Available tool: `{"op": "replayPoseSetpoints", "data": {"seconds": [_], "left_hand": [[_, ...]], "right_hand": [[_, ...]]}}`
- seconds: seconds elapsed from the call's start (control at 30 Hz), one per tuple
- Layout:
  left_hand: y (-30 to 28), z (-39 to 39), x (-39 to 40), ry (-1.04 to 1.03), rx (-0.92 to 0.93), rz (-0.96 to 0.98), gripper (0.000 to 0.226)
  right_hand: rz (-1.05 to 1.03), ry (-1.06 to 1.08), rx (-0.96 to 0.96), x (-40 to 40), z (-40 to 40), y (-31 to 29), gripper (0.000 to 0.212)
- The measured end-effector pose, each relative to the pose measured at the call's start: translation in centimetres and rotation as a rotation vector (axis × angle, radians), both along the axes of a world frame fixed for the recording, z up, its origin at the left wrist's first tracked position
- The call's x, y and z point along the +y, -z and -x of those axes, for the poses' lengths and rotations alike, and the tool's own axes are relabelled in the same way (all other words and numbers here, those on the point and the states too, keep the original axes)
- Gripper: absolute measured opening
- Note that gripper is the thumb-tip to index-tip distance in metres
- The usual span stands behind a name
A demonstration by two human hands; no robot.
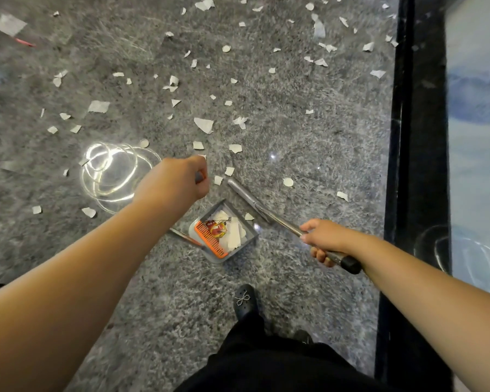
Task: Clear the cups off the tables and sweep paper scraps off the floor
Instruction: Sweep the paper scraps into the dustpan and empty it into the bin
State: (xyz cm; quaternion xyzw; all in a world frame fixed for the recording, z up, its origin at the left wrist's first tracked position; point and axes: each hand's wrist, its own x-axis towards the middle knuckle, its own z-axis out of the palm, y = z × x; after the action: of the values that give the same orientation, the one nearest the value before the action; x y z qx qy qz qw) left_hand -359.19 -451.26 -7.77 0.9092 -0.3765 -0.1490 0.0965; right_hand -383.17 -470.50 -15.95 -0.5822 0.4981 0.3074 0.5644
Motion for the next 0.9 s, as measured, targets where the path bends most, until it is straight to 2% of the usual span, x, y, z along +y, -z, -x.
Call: {"op": "replayPoseSetpoints", "data": {"seconds": [0.23,0.47,0.73,0.9], "left_hand": [[0.0,-0.7,0.3,0.019,0.001,-0.014,0.013],[0.1,-0.8,2.3,-0.031,0.013,-0.010,0.012],[0.1,-0.6,1.5,-0.014,0.011,-0.027,0.012],[-0.2,-0.4,1.6,-0.020,-0.002,-0.028,0.013]], "right_hand": [[-0.017,0.076,0.015,0.5,-2.0,3.2,0.049],[-0.102,0.111,-0.022,2.1,-3.7,5.2,0.046],[-0.179,0.105,-0.058,1.9,-3.7,1.9,0.033],[-0.144,0.088,-0.067,1.8,-3.1,0.0,0.033]]}}
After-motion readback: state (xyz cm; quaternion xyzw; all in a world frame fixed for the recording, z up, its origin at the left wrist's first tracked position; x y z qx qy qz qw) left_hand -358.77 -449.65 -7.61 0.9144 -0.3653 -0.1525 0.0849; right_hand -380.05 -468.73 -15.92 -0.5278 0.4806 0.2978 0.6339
